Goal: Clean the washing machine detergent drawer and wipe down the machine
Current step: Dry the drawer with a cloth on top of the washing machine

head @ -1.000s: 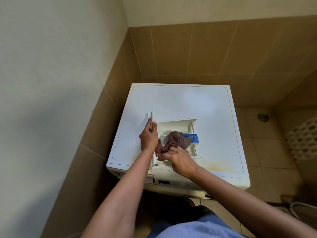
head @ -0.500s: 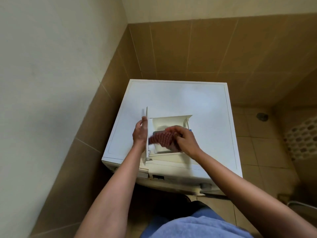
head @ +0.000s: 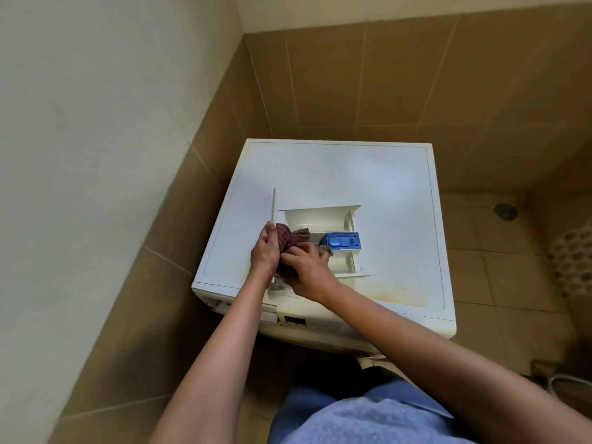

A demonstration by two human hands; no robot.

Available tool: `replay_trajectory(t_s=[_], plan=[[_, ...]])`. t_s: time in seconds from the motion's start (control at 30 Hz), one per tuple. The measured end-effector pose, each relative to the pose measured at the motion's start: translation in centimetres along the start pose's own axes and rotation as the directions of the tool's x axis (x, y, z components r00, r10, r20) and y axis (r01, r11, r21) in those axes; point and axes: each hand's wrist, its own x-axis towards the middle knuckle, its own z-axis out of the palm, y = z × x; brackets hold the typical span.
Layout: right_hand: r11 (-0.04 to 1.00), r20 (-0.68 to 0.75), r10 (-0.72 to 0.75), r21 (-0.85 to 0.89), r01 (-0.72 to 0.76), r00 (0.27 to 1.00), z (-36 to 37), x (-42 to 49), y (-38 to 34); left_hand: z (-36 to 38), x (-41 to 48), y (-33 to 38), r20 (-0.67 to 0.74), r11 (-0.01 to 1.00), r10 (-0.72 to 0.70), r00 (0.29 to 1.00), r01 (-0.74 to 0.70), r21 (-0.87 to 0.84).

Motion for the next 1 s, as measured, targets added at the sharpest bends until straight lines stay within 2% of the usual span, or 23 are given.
replay_trajectory(t_s=[0.07, 0.13, 0.2, 0.23, 0.27, 0.3, 0.37, 0.43, 0.47, 0.5, 0.53, 0.63, 0.7, 0.83, 0.9, 1.0], plan=[[1.000, 0.035, -0.016, 0.025, 0.015, 0.999, -0.6, 0.4, 0.3, 0.0, -0.2, 0.1, -0.009, 1.000, 0.007, 1.000, -0.006, 0.012], [0.991, 0.105, -0.052, 0.131, 0.038, 0.993, -1.6, 0.5, 1.5, 0.0, -0.3, 0.0, -0.019, 1.000, 0.017, 1.000, -0.016, 0.021], [0.944, 0.168, -0.084, 0.330, 0.024, 0.982, -2.9, 0.3, 2.9, -0.2, -0.3, -0.2, -0.018, 1.000, 0.017, 1.000, -0.017, 0.013], [0.876, 0.150, -0.047, 0.482, -0.032, 0.988, -3.4, 0.2, 3.3, -0.2, -0.3, -0.3, -0.014, 1.000, 0.017, 1.000, -0.017, 0.011], [0.754, 0.096, 0.046, 0.650, -0.097, 0.994, -3.9, 0.2, 3.5, -0.3, -0.2, -0.5, -0.008, 1.000, 0.016, 1.000, -0.016, 0.010], [0.588, 0.038, 0.194, 0.795, -0.147, 0.980, -4.2, 0.6, 3.6, -0.3, -0.2, -0.5, -0.006, 1.000, 0.020, 1.000, -0.020, 0.017], [0.238, 0.054, 0.433, 0.956, -0.172, 0.900, -4.8, 1.8, 3.1, -0.2, -0.3, -0.5, -0.015, 0.998, 0.039, 0.999, -0.038, 0.047], [0.002, 0.168, 0.445, 0.982, -0.188, 0.880, -5.2, 3.1, 1.8, -0.1, -0.2, -0.3, -0.024, 0.999, 0.025, 0.999, -0.023, 0.046], [-0.052, 0.208, 0.401, 0.977, -0.205, 0.892, -5.4, 3.7, 0.8, -0.1, -0.2, -0.2, -0.026, 0.999, 0.009, 1.000, -0.008, 0.043], [-0.058, 0.238, 0.352, 0.971, -0.233, 0.905, -5.5, 4.1, -0.2, 0.0, -0.2, -0.2, -0.026, 0.999, -0.005, 1.000, 0.006, 0.039], [-0.006, 0.254, 0.317, 0.964, -0.266, 0.914, -5.5, 4.4, -1.2, 0.0, -0.1, -0.2, -0.025, 0.999, -0.019, 1.000, 0.020, 0.027], [0.276, 0.219, 0.281, 0.914, -0.297, 0.935, -4.6, 4.9, -2.4, -0.1, 0.3, -0.1, -0.045, 0.998, -0.065, 0.997, 0.063, -0.029], [0.374, 0.196, 0.288, 0.878, -0.299, 0.937, -4.0, 4.5, -1.9, 0.0, 0.4, -0.1, -0.069, 0.995, -0.093, 0.993, 0.090, -0.041], [0.524, 0.209, 0.327, 0.771, -0.361, 0.922, -2.4, 2.5, -0.9, 0.0, 0.2, 0.1, -0.059, 0.989, -0.120, 0.991, 0.114, -0.099], [0.563, 0.204, 0.345, 0.736, -0.376, 0.916, -2.0, 1.9, -1.1, 0.0, 0.2, 0.0, -0.009, 0.977, -0.141, 0.990, 0.138, -0.163], [0.575, 0.202, 0.352, 0.723, -0.382, 0.914, -2.3, 1.6, -2.1, -0.3, -0.1, 0.2, 0.170, 0.875, -0.186, 0.968, 0.242, -0.419]])
